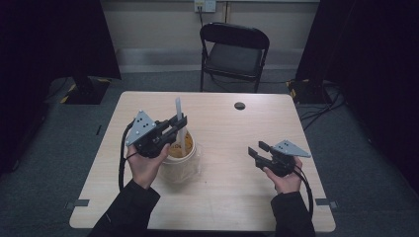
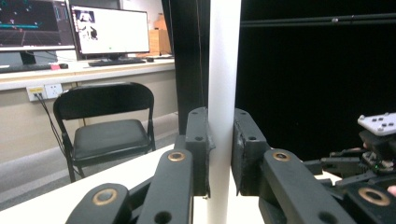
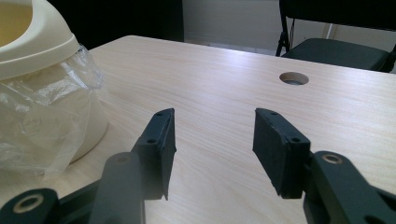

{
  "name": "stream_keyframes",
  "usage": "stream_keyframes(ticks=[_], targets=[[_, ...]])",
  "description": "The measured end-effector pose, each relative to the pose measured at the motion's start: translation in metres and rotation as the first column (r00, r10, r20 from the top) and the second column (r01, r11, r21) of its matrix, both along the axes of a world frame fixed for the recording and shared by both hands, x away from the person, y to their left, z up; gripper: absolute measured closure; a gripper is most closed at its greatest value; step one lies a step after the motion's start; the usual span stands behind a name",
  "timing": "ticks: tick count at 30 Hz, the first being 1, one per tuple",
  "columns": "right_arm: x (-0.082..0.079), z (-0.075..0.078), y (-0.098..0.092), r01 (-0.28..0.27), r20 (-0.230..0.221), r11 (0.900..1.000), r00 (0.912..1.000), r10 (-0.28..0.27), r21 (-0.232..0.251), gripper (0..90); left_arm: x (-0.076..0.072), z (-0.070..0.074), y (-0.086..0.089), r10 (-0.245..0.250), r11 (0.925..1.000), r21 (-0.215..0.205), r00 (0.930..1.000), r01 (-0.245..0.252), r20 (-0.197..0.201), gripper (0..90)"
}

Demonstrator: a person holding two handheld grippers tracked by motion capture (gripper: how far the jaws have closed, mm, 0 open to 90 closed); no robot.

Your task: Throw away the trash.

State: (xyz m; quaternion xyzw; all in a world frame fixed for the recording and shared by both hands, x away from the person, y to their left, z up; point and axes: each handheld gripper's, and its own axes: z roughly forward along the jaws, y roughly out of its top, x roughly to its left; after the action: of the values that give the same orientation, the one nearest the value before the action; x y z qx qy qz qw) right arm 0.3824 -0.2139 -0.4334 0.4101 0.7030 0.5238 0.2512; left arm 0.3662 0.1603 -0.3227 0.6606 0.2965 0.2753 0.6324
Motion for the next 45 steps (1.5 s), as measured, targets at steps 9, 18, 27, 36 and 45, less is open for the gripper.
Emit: stream_keyframes(ticks=[9,18,27,36,45], targets=[[0.000,0.000,0.000,0.001,-0.001,1.000,1.0000,-0.001,-0.001,49.6,-0.002,-0.010,0.003,0.000,1.0000,0.003,1.0000,0.000,-0.006,75.6],[0.000,0.000,-0.002,0.011,-0.004,1.000,0.9999,-0.011,-0.004,49.1,-0.026,-0.011,0.034,0.046,0.9990,-0.001,0.9989,-0.046,0.012,62.8],[0.000,-0.001,-0.004,0.024,-0.001,1.000,0.9997,-0.024,-0.012,46.7,-0.051,-0.043,0.084,0.154,0.9879,0.028,0.9865,-0.153,-0.055,53.0],[0.003,-0.009,-0.010,0.047,-0.032,0.999,0.9984,-0.047,-0.001,42.5,-0.050,-0.098,0.115,0.263,0.9602,0.153,0.9426,-0.234,-0.206,42.3],[0.008,-0.027,-0.020,0.091,-0.105,0.994,0.9898,-0.097,-0.057,39.5,-0.038,-0.151,0.139,0.382,0.9114,0.300,0.8519,-0.282,-0.359,36.1]])
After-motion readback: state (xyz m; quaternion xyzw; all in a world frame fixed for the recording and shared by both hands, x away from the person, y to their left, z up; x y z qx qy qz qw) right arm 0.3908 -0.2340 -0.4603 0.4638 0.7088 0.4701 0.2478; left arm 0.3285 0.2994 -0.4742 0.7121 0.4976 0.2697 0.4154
